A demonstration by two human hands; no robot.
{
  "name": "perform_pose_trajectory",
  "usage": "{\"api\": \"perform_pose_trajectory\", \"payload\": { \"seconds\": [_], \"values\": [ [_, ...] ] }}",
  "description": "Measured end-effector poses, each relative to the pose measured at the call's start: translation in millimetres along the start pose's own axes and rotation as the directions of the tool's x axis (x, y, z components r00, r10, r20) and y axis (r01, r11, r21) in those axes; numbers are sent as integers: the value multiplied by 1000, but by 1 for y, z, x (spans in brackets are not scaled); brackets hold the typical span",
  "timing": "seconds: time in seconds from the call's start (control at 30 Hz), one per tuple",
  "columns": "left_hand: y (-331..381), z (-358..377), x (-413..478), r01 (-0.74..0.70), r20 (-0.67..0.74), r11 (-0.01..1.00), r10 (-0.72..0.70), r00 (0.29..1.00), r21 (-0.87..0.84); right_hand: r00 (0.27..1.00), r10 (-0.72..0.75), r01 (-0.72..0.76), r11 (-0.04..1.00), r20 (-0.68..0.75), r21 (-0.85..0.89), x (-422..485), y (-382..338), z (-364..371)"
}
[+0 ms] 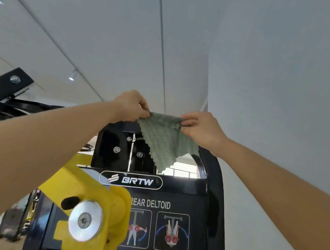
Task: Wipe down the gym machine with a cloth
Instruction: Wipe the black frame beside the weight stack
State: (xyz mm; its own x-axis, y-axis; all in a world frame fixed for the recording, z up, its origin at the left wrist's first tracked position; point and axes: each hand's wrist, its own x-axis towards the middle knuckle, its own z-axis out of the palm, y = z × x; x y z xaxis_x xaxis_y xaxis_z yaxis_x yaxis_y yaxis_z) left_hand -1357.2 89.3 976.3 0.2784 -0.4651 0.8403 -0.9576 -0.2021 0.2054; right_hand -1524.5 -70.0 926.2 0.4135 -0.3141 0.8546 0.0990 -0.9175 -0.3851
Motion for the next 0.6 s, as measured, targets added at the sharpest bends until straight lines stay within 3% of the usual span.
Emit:
{"api": "perform_pose_trajectory", "payload": {
  "seconds": [0.23, 0.43, 0.6],
  "values": [
    [-16, 11, 49, 44, -56, 974, -33, 998, 222, 983, -183, 182, 948, 21, -261, 65, 26, 25],
    [-54, 11, 67, 56, -35, 906, -45, 998, 420, 969, -213, 246, 893, 129, -377, 94, 39, 63],
    [-79, 18, 73, 42, -14, 888, -40, 999, 458, 954, -249, 297, 853, 165, -430, 102, 40, 74]
  ]
}}
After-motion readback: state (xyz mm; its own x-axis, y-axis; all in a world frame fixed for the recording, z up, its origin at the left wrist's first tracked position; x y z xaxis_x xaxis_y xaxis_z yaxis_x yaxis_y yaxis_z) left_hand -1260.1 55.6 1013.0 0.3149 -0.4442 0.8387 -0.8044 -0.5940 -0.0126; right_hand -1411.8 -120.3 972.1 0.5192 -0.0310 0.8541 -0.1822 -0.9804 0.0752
